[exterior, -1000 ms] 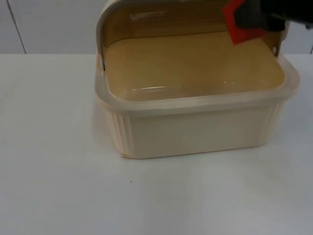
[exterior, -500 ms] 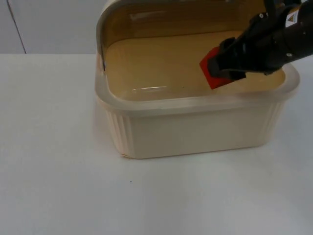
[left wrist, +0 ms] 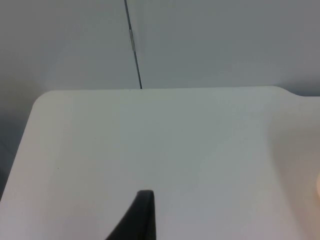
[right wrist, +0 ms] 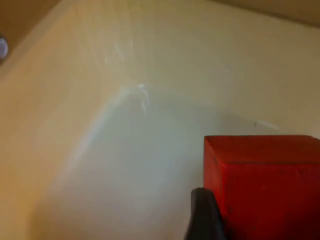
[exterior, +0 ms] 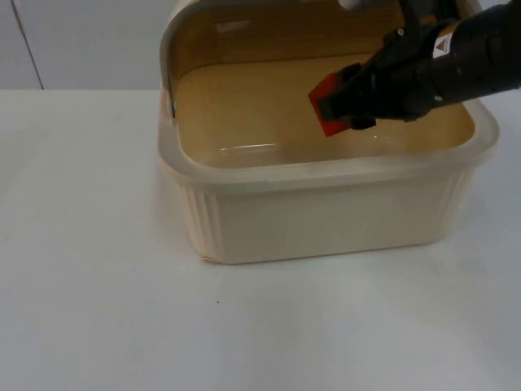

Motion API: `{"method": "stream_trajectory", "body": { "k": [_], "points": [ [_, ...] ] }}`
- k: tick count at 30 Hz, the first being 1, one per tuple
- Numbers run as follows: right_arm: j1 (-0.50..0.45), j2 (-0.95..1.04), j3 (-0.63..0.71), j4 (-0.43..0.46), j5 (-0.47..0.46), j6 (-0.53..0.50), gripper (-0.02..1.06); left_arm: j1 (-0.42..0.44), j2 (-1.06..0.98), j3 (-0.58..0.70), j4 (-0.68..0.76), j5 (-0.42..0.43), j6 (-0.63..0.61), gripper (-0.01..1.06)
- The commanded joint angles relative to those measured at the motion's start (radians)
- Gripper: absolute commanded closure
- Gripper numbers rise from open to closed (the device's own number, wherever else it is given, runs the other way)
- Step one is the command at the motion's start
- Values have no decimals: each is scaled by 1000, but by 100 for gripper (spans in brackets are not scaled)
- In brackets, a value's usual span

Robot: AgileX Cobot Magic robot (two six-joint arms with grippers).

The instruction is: Open the box lid with the left hand, place the block into the box with the right hand, then close the box lid with the left hand.

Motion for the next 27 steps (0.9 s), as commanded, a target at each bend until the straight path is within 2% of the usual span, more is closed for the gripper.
{"method": "stream_trajectory", "body": {
  "k": [1, 8, 10, 11, 12, 14, 15, 17, 18, 19, 21, 25, 27],
  "points": [
    [0, 1, -9, -3, -26, -1, 105, -1, -1, 6, 0, -7, -3, 0],
    [0, 14, -9, -3, -3, -10, 104, -1, -1, 6, 0, -18, -3, 0],
    [0, 14, -9, -8, 3, -10, 99, -1, -1, 6, 0, -18, -3, 0],
    [0, 14, -9, -8, 3, -10, 92, -1, -1, 6, 0, -18, -3, 0],
    [0, 14, -9, -8, 3, -10, 92, -1, -1, 6, 0, -18, -3, 0],
    [0, 14, -9, -8, 5, -10, 81, -1, -1, 6, 0, -18, -3, 0],
    [0, 14, -9, -8, 7, -10, 64, -1, -1, 6, 0, -18, -3, 0],
    [0, 14, -9, -8, 7, -10, 45, -1, -1, 6, 0, -18, -3, 0],
    [0, 14, -9, -8, 12, -10, 25, -1, -1, 6, 0, -18, -3, 0],
    [0, 14, -9, -8, 12, -10, 25, -1, -1, 6, 0, -18, -3, 0],
    [0, 14, -9, -8, 21, -10, -1, -1, -1, 6, 0, -15, -3, 0],
    [0, 14, -9, -8, 51, -10, 0, -1, -1, 6, 0, -13, -3, 0],
    [0, -3, -9, -3, 95, 2, 0, -1, -1, 6, 0, -7, -3, 0]
  ]
}}
